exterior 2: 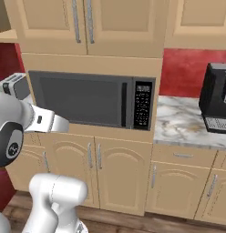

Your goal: Pick the yogurt and yogurt from the counter and place them in the cabinets closest to them.

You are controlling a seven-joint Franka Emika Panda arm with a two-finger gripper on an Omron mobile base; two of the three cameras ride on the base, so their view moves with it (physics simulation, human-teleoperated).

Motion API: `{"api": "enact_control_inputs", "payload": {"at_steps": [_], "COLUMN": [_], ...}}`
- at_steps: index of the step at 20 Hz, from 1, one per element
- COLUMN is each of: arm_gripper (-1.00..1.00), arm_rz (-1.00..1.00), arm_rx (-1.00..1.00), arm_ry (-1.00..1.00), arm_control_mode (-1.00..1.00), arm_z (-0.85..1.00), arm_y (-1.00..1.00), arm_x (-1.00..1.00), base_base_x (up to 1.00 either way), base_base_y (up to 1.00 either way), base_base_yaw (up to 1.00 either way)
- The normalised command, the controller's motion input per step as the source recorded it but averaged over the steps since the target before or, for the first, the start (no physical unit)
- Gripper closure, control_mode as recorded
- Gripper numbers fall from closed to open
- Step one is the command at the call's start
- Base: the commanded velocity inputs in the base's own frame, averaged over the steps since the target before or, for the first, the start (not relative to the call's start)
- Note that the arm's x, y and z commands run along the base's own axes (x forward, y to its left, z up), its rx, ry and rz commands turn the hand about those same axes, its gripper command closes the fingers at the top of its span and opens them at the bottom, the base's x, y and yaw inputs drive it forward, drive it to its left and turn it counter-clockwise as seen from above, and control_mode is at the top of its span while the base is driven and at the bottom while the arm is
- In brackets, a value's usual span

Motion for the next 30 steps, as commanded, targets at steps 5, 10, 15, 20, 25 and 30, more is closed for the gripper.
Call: {"api": "enact_control_inputs", "payload": {"at_steps": [5, 10, 15, 20, 25, 30], "arm_gripper": [-1.0, -1.0, -1.0, -1.0, -1.0, -1.0], "arm_rz": [0.0, 0.0, 0.0, 0.0, 0.0, 0.0], "arm_rx": [0.0, 0.0, 0.0, 0.0, 0.0, 0.0], "arm_ry": [0.0, 0.0, 0.0, 0.0, 0.0, 0.0], "arm_control_mode": [1.0, 1.0, 1.0, 1.0, 1.0, 1.0], "arm_z": [0.0, 0.0, 0.0, 0.0, 0.0, 0.0], "arm_y": [0.0, 0.0, 0.0, 0.0, 0.0, 0.0], "arm_x": [0.0, 0.0, 0.0, 0.0, 0.0, 0.0], "base_base_x": [0.0, 0.0, 0.0, 0.0, 0.0, 0.15], "base_base_y": [0.76, 0.66, 0.57, 0.13, 0.01, 0.2], "base_base_yaw": [0.0, 0.0, 0.0, 0.0, 0.0, 0.02]}}
